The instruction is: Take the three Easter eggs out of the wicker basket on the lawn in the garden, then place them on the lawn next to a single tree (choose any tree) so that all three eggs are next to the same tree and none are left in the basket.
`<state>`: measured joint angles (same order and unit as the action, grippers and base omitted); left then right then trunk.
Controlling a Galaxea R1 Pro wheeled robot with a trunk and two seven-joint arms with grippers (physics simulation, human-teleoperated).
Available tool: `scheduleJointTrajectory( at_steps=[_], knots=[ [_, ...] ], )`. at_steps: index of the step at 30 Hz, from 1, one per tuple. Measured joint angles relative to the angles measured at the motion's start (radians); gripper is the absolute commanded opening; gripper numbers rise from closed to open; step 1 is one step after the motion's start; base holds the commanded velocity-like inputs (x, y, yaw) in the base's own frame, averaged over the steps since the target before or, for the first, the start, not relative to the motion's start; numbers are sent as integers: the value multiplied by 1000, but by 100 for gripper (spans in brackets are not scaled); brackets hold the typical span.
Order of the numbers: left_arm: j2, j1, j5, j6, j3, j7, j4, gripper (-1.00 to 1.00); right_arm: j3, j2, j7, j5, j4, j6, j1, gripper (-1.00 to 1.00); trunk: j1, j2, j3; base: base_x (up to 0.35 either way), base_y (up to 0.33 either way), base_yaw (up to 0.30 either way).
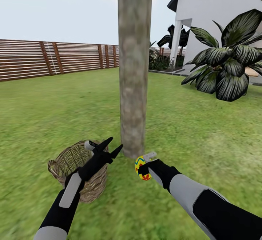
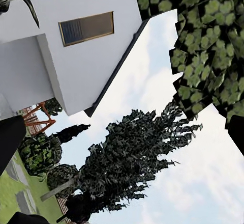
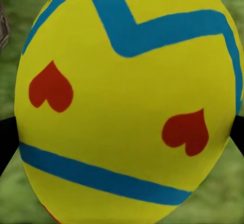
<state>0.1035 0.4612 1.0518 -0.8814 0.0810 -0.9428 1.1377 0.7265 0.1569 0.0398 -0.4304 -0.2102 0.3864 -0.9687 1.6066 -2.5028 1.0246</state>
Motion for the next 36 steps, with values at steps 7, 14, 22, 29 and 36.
scheduleJointTrajectory(
  at_steps=[7,14,22,29,36],
  knots=[
    [2,0,-2,1,-14,2,-7,100,0,0,0,1,0,-2,0,-100,3,-2,27,0,0,0],
    [5,0,-2,1,-17,4,-14,100,0,1,-1,2,-2,-12,0,-100,6,-3,54,0,0,0],
    [5,0,-1,1,-16,4,-15,100,0,1,-1,4,-3,-19,0,-100,10,-5,85,0,0,0],
    [1,0,0,1,-15,4,-15,100,2,-8,-14,3,-5,-234,2,-100,13,-7,112,0,0,0],
    [3,0,0,1,-15,4,-16,100,5,-6,-3,0,1,-267,5,-100,16,-8,139,0,0,0]
  ],
)
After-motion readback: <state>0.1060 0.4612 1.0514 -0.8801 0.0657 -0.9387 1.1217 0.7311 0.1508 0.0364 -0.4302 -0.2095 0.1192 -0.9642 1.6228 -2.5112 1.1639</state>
